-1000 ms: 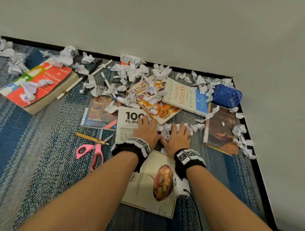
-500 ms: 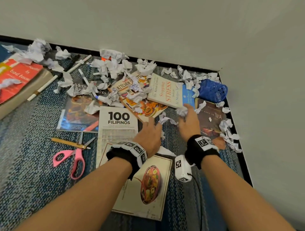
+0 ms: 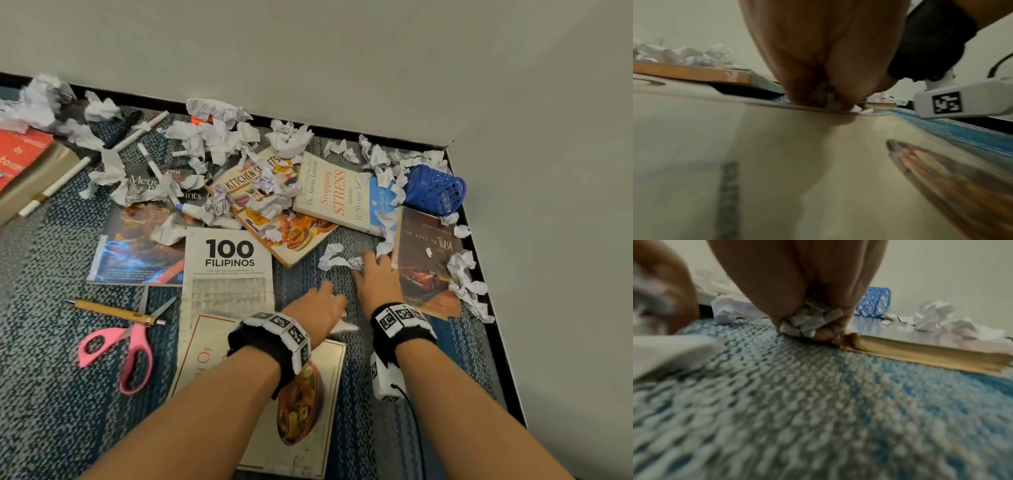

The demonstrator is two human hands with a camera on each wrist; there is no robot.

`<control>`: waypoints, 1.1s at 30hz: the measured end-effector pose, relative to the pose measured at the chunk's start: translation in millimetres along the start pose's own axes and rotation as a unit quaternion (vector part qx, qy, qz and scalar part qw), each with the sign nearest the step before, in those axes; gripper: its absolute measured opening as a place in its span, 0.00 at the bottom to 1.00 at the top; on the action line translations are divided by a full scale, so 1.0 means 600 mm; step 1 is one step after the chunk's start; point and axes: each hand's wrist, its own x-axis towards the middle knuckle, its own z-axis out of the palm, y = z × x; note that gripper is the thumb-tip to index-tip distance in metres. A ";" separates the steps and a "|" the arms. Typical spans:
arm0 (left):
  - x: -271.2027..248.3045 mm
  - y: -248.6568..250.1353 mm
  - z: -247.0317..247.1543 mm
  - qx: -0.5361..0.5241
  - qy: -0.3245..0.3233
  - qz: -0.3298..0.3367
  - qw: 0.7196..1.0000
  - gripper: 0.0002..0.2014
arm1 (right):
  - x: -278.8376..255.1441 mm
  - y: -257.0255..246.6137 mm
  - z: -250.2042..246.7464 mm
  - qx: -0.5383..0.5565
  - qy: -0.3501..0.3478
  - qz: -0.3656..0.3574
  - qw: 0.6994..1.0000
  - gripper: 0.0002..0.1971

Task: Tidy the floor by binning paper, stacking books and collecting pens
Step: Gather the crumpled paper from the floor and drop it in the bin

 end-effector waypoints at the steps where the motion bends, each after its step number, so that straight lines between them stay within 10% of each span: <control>1: 0.003 -0.002 -0.013 -0.018 0.047 -0.024 0.998 0.13 | -0.002 0.006 -0.006 0.010 -0.014 -0.020 1.000 0.19; 5: 0.021 -0.021 -0.066 -0.050 0.221 -0.072 0.971 0.18 | -0.009 0.027 -0.056 0.163 0.065 0.005 0.984 0.15; 11: 0.066 -0.044 -0.061 0.045 0.083 -0.009 0.995 0.51 | 0.035 0.036 -0.093 0.179 0.011 0.054 0.982 0.31; 20: 0.063 -0.033 -0.073 0.116 0.064 -0.003 0.991 0.19 | 0.050 0.024 -0.051 0.001 -0.025 0.056 0.998 0.19; 27: 0.038 -0.103 -0.154 0.011 0.407 -0.112 0.907 0.20 | 0.046 0.096 -0.105 0.061 0.126 0.136 0.981 0.21; 33: 0.037 -0.161 -0.141 0.111 0.268 -0.172 0.942 0.27 | 0.060 0.132 -0.077 0.033 0.081 0.108 0.990 0.24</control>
